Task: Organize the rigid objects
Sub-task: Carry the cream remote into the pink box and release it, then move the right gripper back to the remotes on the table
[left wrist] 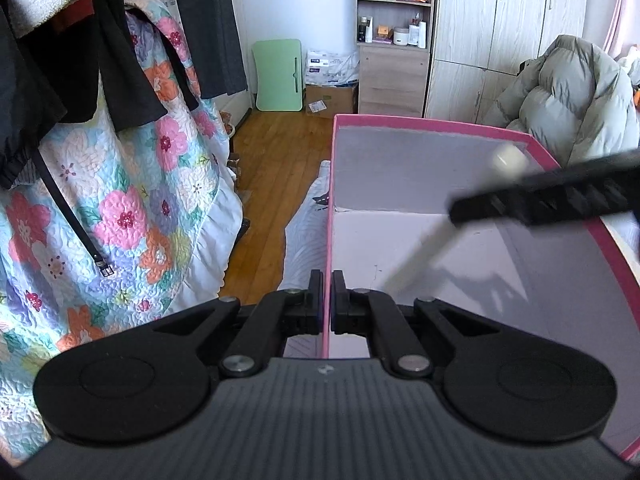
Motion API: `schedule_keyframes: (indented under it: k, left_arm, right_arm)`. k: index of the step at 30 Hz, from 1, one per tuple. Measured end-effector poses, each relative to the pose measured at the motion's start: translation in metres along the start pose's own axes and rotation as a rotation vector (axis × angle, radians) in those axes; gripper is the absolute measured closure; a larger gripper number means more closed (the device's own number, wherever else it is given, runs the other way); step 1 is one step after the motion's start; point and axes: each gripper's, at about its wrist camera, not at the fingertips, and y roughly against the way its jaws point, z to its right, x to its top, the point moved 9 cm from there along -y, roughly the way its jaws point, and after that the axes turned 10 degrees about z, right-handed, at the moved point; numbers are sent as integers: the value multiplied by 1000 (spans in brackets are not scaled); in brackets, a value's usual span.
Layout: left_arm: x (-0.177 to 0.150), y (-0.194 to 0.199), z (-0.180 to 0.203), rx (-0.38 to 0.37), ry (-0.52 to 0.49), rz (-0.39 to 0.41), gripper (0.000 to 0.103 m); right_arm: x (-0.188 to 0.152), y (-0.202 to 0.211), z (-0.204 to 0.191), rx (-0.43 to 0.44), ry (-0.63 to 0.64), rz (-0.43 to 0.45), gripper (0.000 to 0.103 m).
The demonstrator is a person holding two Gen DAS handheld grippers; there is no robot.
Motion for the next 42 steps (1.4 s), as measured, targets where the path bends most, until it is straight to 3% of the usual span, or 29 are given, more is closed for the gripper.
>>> schedule_keyframes:
  k: [6,11,19,23,26,31,34,36,39,42]
  left_arm:
    - [3,-1,-2,-18,18,18,101]
    - [2,0,-1,-17,11,23,101]
    - [2,0,-2,-19,20,24,101]
    - [2,1,-2,-20,16,24,101]
    - [3,1,-2,-18,11,23,101]
    - [3,2,-2,-18,13,23,101]
    - [3,2,-1,-17,12,23,101]
    - [3,2,-1,-15,7,23,101]
    - [3,2,1,-18,12,24,101]
    - [3,1,2,-18,15,24,101]
  right_arm:
    - [-33,18,-13,-3,105,-136,45]
    - [-40,4,-16,-36,152,-213,46]
    - [-18,-29,-6,-99,42,-268,46]
    - [-22,-37,-17,24,-129,-302,47]
    - [-24,-26,-25,82,-98,-277,48]
    - [-4,31,-13,81,-70,-75,48]
    - [0,72,1,64,-55,25,47]
    - [-2,96,16,6,-41,68,47]
    - [-17,121,42,-74,-39,57,46]
    - [-52,131,67,-150,-84,-28,46]
